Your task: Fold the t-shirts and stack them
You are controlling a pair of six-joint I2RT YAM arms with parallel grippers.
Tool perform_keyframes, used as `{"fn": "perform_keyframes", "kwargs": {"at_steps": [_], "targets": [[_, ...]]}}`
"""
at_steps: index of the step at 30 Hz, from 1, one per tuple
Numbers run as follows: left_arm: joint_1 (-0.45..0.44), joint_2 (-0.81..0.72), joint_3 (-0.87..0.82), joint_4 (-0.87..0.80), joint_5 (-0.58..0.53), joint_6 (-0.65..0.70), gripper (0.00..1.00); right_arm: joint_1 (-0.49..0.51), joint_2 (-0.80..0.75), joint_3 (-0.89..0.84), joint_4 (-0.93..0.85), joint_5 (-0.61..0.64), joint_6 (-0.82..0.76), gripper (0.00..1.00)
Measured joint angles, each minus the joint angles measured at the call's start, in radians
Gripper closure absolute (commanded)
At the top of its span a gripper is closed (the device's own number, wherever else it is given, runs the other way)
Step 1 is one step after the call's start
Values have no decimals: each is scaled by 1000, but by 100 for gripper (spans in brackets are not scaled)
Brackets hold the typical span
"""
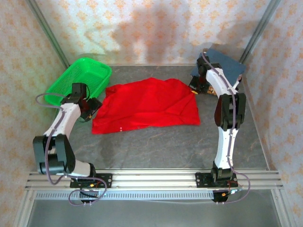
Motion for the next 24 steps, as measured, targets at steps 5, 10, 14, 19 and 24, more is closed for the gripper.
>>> {"fn": "perform_keyframes", "kwargs": {"at_steps": [5,10,14,19,24], "targets": [[0,-104,-95,-6,1,-14,26,0,68,63,27,-56,2,70],[0,-180,-237,-26,1,-50,24,0,24,-10,118,-103,-1,46],[0,-235,-298,-38,2,-77,24,-13,-162,-227,170,-143,5,39],[1,-273,-374,-18,11,-115,27,-108,-505,-609,250,-257,39,40],[5,-224,-425,50,40,-143,32,-145,-600,-885,352,-347,28,47]]}}
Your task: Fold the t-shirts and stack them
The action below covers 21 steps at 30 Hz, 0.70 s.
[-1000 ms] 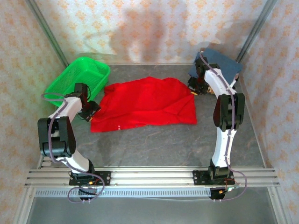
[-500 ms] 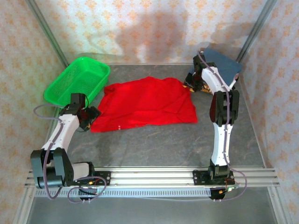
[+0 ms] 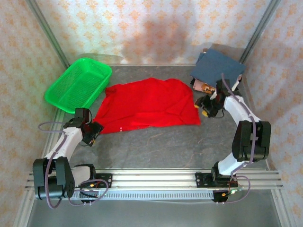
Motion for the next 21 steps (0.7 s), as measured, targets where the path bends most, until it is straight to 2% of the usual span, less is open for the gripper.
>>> {"fn": "perform_keyframes", "kwargs": {"at_steps": [5,11,13,15,17,18,20,21], "targets": [[24,83,-20,114,31,-22,36,5,31,-164,81,-32,-1,48],[37,132,-18,137,39,-29,40,5,52,-173,156,-29,-1,51],[44,145,-12,132,39,-31,44,5,65,-161,163,-21,-1,57],[48,160,-5,121,36,-35,51,5,89,-143,162,-5,-6,68],[50,180,7,99,27,-34,64,5,114,-128,161,12,-11,82],[50,193,16,80,16,-31,74,5,125,-119,156,25,-15,90],[54,217,40,40,3,-23,87,5,138,-103,141,47,-24,99],[56,228,55,19,-3,-16,89,5,139,-95,130,58,-25,100]]}}
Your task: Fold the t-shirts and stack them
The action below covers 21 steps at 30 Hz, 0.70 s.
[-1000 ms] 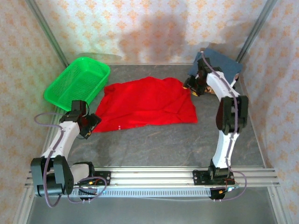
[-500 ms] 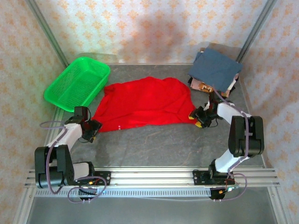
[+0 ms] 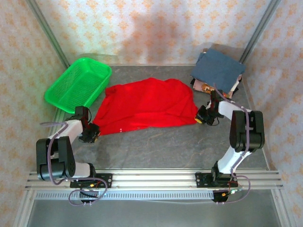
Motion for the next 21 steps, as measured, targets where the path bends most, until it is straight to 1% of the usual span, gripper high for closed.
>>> {"fn": "perform_keyframes", "kwargs": {"at_steps": [6,10,13,17,21], "targets": [[0,32,47,-33,-16,34,95,0,-39,46,-96,84,-53,100],[0,28,49,-33,-22,61,95,2,-113,54,-171,122,-89,100],[-1,16,39,5,-47,79,95,3,-159,54,-227,147,-107,100],[-2,-51,-14,14,-66,96,95,3,-219,23,-282,172,-109,100],[-2,-148,-92,5,-69,101,94,3,-276,-73,-306,184,-88,100]]}}
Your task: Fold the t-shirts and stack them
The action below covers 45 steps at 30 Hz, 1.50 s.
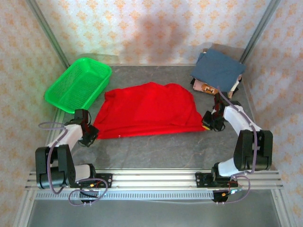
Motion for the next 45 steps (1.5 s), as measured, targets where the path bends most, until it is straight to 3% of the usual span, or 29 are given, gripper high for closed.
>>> {"fn": "perform_keyframes", "kwargs": {"at_steps": [5,7,9,14,18,21,25,29,37,45], "targets": [[0,-100,-75,5,-1,-1,86,11,-17,-79,-20,28,34,94],[0,-112,-86,11,-1,1,68,13,-16,-79,-15,35,51,78],[0,-117,-89,29,13,-6,47,12,-2,-79,-13,43,59,68],[-4,-214,-84,-63,4,-32,28,12,-40,-76,-25,50,83,52],[-26,-332,-34,-179,0,-70,26,26,-174,-22,-66,18,104,49],[-117,-374,76,-223,-27,-83,24,82,-226,20,-52,-64,146,51],[-226,-309,239,-229,-50,-77,25,186,-184,-15,25,-161,241,56],[-283,-228,263,-210,-50,-76,25,237,-127,-113,119,-213,340,57],[-308,-196,197,-158,-43,-79,25,272,-52,-179,287,-249,464,61],[-308,-170,177,-132,-43,-79,25,279,46,-172,372,-249,493,67]]}}
